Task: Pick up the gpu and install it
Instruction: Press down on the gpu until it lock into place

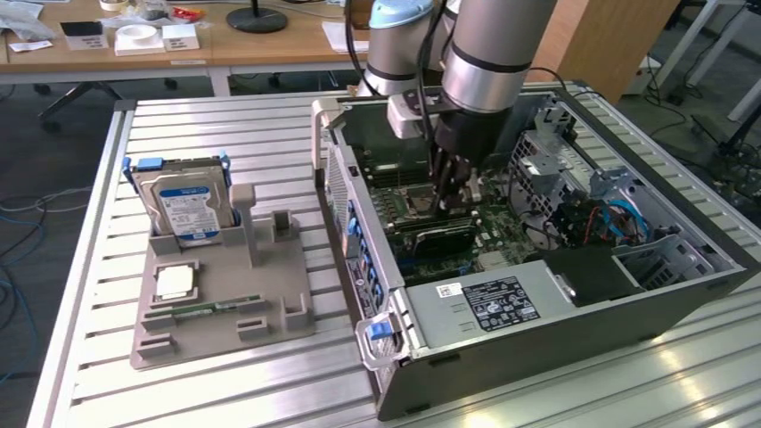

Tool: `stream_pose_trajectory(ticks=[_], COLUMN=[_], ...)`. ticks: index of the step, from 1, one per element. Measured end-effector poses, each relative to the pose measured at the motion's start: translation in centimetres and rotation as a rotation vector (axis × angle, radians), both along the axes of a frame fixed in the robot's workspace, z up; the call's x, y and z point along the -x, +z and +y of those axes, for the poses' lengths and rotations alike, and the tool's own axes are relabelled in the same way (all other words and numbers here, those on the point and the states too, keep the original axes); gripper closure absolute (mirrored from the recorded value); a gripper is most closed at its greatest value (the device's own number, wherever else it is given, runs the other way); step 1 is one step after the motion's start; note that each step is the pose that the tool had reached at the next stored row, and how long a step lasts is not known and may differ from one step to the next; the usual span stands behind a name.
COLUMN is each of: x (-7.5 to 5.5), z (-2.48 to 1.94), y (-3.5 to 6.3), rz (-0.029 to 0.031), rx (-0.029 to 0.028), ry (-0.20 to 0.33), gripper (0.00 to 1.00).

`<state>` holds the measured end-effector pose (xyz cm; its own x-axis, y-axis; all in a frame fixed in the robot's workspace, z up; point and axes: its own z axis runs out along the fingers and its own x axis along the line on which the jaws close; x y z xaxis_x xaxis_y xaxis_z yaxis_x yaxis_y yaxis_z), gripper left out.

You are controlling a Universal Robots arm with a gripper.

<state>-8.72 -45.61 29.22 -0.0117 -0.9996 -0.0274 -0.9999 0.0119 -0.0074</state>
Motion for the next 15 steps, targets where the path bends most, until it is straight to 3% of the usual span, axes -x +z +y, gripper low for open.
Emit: stream_pose_trajectory(ticks=[9, 15], x=[0.0, 0.0], z=[0.0, 0.0], y=[2.07, 2.17], rz=[-0.0011, -0.0012], rx=[0.0, 0.0], ry=[0.0, 0.0], gripper=[0.89, 0.89])
